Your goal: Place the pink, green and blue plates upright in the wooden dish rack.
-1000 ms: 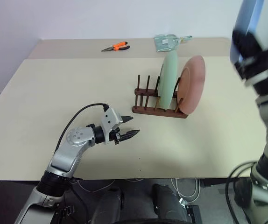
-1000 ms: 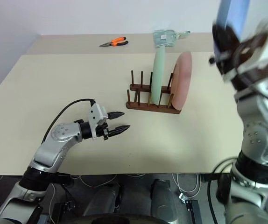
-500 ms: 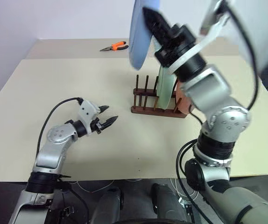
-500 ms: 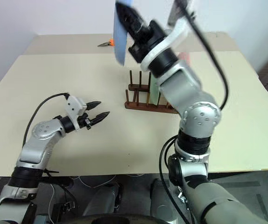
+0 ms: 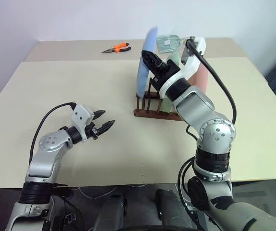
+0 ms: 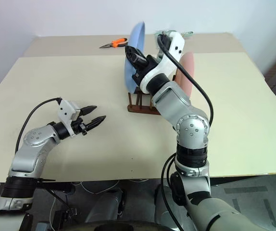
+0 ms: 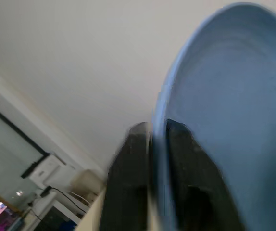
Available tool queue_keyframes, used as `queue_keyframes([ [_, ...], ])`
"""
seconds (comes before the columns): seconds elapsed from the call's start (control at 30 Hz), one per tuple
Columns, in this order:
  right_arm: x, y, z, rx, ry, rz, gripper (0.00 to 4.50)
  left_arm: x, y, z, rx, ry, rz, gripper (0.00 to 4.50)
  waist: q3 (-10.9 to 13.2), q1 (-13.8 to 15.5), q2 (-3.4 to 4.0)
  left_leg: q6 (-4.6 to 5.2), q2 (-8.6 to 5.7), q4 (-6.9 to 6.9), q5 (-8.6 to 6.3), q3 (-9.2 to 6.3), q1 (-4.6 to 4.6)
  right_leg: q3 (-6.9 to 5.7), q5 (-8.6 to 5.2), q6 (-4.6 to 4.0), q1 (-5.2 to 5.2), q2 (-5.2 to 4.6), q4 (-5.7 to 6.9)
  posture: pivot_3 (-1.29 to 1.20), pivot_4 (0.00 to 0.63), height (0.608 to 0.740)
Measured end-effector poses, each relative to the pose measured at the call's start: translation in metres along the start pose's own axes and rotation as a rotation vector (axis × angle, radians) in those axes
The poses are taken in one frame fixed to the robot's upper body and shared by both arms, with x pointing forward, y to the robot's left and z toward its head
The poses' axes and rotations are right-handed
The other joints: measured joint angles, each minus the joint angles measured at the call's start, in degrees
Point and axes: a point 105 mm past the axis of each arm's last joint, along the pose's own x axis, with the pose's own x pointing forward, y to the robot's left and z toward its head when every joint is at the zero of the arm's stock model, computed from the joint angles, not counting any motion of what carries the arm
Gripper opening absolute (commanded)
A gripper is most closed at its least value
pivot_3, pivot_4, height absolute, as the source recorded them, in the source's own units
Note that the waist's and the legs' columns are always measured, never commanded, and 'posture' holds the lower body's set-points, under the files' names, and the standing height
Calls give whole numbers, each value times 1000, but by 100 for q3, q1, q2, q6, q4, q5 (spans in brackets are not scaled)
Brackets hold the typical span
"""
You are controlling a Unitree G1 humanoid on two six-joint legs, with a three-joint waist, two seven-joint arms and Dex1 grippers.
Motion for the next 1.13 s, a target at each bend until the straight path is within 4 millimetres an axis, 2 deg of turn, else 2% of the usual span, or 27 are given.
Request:
queue_keyframes([
  [0.03,1,-4,-2,-18,6,-12,2623,0,0,-1,-2,3,-1,2902,0,0,1,0,0,0,0,0,-1,0,0,0,-1,0,0,0,150,740],
  [0.13,1,-9,-1,-123,13,-19,4009,-1,-1,-3,-5,6,0,2902,0,6,1,0,0,0,0,2,-2,0,0,0,-1,0,0,0,150,740],
  [0.23,-3,-7,7,-288,14,32,4009,-1,-1,-3,-5,8,0,2902,0,14,0,0,-1,3,0,2,-3,0,-1,1,1,-1,-3,0,150,740],
  [0.33,-15,10,30,-494,-28,135,4009,-2,-2,-6,-6,17,-3,2902,1,17,0,0,-1,2,0,2,-4,-1,-1,2,2,-2,-5,0,150,740],
  [0.43,-39,27,58,-719,-69,238,4009,-1,-5,-9,-7,29,-10,2902,0,37,-4,0,1,1,0,0,-4,-5,-3,4,11,-2,-20,0,150,740],
  [0.5,-59,21,72,-803,-69,241,4009,-1,-6,-10,-3,35,-16,2902,-3,61,-10,1,1,3,-1,-2,-3,-9,-12,16,25,-3,-35,0,150,740],
  [0.57,-83,-6,86,-857,-32,147,4009,-1,-4,-13,1,45,-19,2902,-8,88,-19,3,0,6,-2,-1,-6,-10,-23,4,34,-8,-50,0,150,740],
  [0.67,-130,-78,97,-898,115,-132,4264,-6,3,-20,7,76,-9,2902,-7,156,-24,8,-2,9,-5,14,-6,-3,-21,-3,33,-13,-54,0,150,740],
  [0.73,-163,-116,90,-866,226,-262,4264,-9,8,-24,10,90,3,2902,-7,179,-23,9,0,6,-6,16,-3,-3,-19,-6,32,-12,-52,0,150,740],
  [0.83,-201,-152,64,-843,392,-338,4264,-11,11,-27,25,103,10,2902,-6,155,-15,9,5,6,-6,24,1,-2,-24,3,32,-11,-50,0,150,740],
  [0.93,-218,-175,50,-872,473,-374,4264,-12,10,-27,25,105,9,2902,-3,106,-9,8,5,14,-6,37,3,9,-22,1,32,-12,-50,0,150,740],
  [1.0,-221,-185,49,-931,477,-393,4264,-15,8,-30,27,115,11,2902,-4,80,-11,8,6,11,-6,35,4,7,-23,1,33,-12,-51,0,150,740],
  [1.13,-220,-194,36,-942,496,-381,4264,-22,5,-37,13,151,34,2902,-2,53,-11,8,5,9,-6,30,1,8,-21,1,30,-12,-50,0,150,740],
])
